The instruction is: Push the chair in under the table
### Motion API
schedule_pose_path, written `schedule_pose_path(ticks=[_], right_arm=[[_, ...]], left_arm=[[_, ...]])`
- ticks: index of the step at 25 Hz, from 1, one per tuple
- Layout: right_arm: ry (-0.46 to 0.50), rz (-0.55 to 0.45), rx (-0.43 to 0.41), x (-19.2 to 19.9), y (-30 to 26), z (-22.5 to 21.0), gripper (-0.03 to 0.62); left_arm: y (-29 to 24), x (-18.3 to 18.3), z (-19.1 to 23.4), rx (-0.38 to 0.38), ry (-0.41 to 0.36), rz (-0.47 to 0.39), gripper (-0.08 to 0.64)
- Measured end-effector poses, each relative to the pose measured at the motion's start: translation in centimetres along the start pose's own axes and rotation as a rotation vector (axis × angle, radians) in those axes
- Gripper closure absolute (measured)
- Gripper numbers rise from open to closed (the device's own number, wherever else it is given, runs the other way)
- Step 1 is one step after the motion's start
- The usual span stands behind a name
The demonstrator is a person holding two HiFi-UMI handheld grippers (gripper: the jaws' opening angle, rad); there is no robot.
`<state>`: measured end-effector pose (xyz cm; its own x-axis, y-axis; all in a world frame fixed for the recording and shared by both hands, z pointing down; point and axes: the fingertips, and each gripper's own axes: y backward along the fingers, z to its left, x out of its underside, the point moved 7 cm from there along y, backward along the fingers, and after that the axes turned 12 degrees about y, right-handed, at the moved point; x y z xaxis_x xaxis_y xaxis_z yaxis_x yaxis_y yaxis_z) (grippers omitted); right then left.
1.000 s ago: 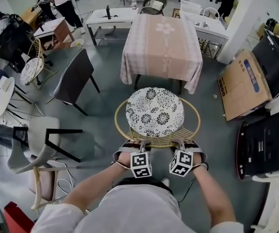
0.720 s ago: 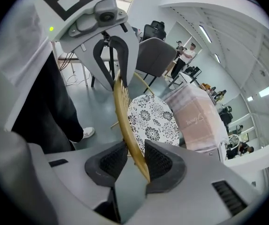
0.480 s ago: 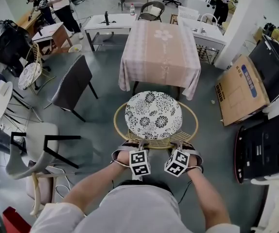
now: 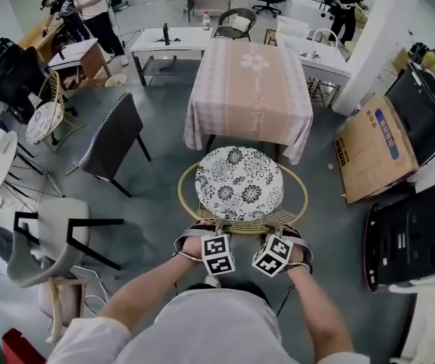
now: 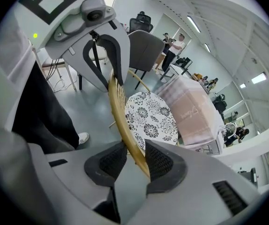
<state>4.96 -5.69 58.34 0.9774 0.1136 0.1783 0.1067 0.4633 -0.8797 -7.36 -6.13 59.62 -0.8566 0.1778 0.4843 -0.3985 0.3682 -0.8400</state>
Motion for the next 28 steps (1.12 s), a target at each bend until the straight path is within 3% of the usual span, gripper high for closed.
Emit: schedule_pose_path(ticks=[17, 28], right_arm=[[-0.048, 0.002, 0.023, -1.9, -2.1, -3.9, 0.485], [-0.046, -0.021, 0.027, -1.9, -4.1, -7.1, 0.486]], left_arm=[[-1.6, 0.0, 5.2, -0.045, 0.060, 0.042, 0.443], [-3.4, -0.8, 8.7, -0.076, 0.051, 0.044, 0.442]])
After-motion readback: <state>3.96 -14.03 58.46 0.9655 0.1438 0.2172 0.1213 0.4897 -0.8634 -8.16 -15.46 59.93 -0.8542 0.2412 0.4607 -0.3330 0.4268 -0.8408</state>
